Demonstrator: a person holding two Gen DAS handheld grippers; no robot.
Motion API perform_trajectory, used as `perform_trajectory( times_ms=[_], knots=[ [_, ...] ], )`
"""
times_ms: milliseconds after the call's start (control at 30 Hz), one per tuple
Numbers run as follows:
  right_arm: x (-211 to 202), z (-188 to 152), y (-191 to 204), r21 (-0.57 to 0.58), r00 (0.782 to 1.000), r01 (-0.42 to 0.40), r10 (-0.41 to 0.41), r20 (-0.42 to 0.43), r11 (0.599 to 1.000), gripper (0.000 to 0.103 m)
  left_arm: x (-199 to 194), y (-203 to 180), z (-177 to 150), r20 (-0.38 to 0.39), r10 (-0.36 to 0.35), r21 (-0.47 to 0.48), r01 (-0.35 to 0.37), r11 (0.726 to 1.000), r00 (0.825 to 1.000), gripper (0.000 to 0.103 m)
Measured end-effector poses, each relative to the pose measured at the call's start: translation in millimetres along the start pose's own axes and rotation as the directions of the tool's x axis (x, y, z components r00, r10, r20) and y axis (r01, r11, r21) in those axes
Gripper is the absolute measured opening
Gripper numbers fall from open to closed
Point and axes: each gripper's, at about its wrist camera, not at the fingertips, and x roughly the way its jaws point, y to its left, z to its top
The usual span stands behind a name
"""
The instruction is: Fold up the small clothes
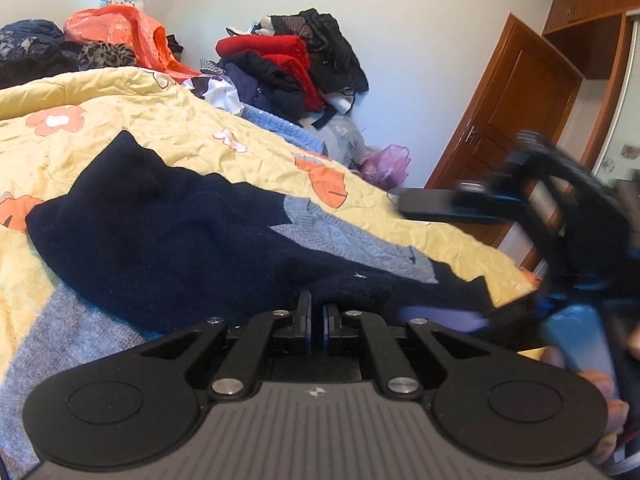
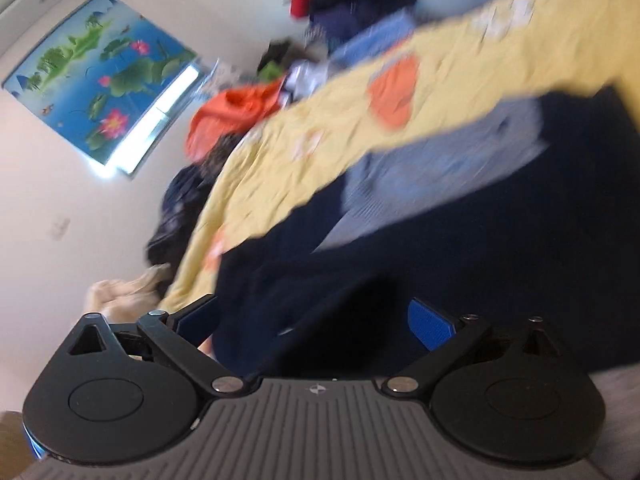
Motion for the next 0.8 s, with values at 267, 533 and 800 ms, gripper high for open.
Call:
perform_trajectory(
  times_ms=[267, 533, 800],
  knots=[
    [57, 2, 2, 0.127, 0.994, -0.02, 0.034, -0.108, 0.992, 0.063, -4, 5, 0, 0.024, -0.036, -0.028, 0.037, 0.999, 0.999, 0.005],
    [49, 15, 17, 0.036, 0.998, -0.027, 0.029, -0.06, 0.999, 0.02, -3, 5, 1, 0.018, -0.006, -0.041, 0.006, 0.999, 1.0, 0.052],
    [-23, 68, 7, -0.023, 0.997, 0.016, -0.014, 0.07, 1.0, 0.019, -16, 7, 1, 0.119, 0.027, -0.055, -0.02, 0.998, 0.992, 0.096]
  ],
)
